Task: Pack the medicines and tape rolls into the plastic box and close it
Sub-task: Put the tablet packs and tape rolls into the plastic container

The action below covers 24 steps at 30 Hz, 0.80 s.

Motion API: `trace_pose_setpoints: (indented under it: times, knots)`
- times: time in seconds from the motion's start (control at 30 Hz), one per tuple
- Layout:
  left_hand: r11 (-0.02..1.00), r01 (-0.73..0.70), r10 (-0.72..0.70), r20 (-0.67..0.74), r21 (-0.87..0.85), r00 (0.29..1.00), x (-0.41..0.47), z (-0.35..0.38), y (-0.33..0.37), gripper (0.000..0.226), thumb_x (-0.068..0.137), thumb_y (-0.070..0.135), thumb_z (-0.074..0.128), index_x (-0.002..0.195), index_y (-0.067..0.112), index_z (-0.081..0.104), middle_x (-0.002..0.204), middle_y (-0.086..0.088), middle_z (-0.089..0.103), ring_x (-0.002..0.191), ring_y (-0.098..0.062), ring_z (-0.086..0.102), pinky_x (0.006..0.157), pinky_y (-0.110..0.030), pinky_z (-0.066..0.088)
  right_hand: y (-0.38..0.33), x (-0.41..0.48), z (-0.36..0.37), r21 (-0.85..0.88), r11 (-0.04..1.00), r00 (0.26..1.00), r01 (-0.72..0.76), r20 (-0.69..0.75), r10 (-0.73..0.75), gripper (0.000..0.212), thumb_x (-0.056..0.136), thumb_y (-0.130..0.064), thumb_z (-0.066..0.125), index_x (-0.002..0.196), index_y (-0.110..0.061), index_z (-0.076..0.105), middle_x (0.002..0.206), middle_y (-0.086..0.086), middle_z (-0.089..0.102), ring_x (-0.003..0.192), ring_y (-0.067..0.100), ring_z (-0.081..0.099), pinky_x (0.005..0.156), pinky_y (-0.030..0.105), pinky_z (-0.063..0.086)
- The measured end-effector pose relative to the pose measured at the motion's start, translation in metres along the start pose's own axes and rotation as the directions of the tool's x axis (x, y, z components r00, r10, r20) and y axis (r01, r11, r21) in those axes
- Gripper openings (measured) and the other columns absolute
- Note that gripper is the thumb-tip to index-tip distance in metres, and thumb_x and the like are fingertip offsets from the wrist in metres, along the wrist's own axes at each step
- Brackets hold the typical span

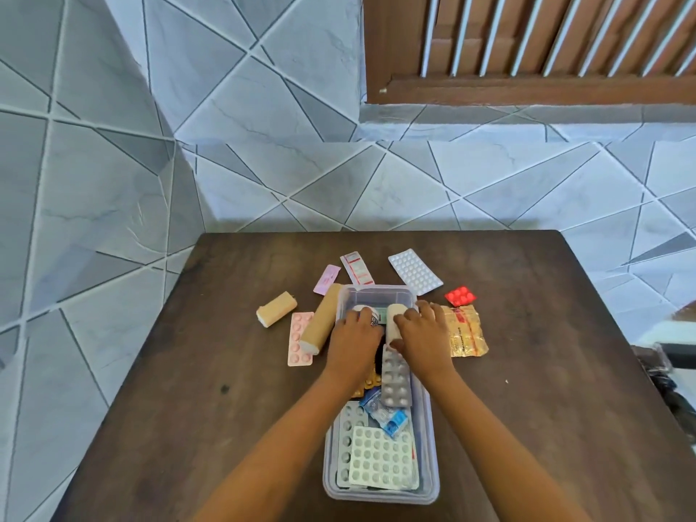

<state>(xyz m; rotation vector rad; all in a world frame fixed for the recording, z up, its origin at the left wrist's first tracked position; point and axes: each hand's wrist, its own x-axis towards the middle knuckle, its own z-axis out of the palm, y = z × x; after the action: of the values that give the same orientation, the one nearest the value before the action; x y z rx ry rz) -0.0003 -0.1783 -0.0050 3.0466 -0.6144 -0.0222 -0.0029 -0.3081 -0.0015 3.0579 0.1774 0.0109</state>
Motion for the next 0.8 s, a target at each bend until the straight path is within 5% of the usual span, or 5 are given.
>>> trace_pose_setpoints:
  times: [0.2,0.33,0.43,0.63,0.8]
  knots:
    - [0.990,0.085,-0.081,0.042,-0.112,0.996,0.009,-0.012,0.000,0.031,0.097,0.014,0.041,0.125,0.010,0.054,0.130,-0.012,0.052,0.119,-0.026,0.051,0.087,-0.035,0.049,-0.003,0.002,0.011,-0.033,0.998,0.999,0.044,-0.013,-0.045,0.055,0.037,-0.041,0.089,0.084,-0.015,0.075,0.085,0.006,0.077,0.099,0.029,0.069,0.084,0.045,0.055]
    - [0.905,0.197,-0.217,-0.011,-0.378,0.976,0.008,-0.033,-0.003,0.030,0.092,0.013,0.049,0.119,0.010,0.062,0.121,-0.013,0.064,0.109,-0.028,0.061,0.087,-0.034,0.048,0.001,-0.008,0.020,0.144,0.987,0.997,0.066,0.015,-0.069,0.071,0.050,-0.034,0.086,0.113,-0.007,0.065,0.120,0.017,0.066,0.115,0.037,0.059,0.090,0.055,0.048]
    - [0.815,0.330,-0.447,-0.156,-0.477,0.881,0.005,-0.035,-0.032,0.030,0.093,0.014,0.049,0.120,0.012,0.062,0.118,-0.012,0.066,0.104,-0.026,0.063,0.087,-0.034,0.050,0.008,-0.019,0.017,0.381,0.925,0.999,0.003,-0.051,0.018,0.067,0.080,-0.026,0.058,0.138,-0.001,0.037,0.146,0.021,0.038,0.136,0.037,0.036,0.110,0.049,0.031]
    - [0.838,0.523,-0.469,0.283,-0.155,0.837,0.003,-0.002,-0.065,0.047,0.085,0.033,0.059,0.127,0.017,0.046,0.117,-0.012,0.063,0.107,-0.029,0.061,0.083,-0.040,0.053,0.014,-0.036,0.020,0.577,0.814,0.997,-0.071,0.049,0.052,0.065,0.094,-0.020,0.044,0.147,-0.007,0.008,0.158,0.010,0.013,0.146,0.021,0.014,0.117,0.029,0.015]
    - [0.729,0.621,-0.587,0.203,-0.289,0.784,0.003,-0.003,-0.067,0.042,0.084,0.033,0.061,0.121,0.016,0.049,0.116,-0.013,0.065,0.104,-0.031,0.063,0.082,-0.039,0.053,0.015,-0.041,0.021,0.606,0.793,0.998,-0.067,0.043,0.051,0.063,0.095,-0.021,0.043,0.146,-0.007,0.010,0.157,0.009,0.014,0.146,0.020,0.016,0.116,0.028,0.016]
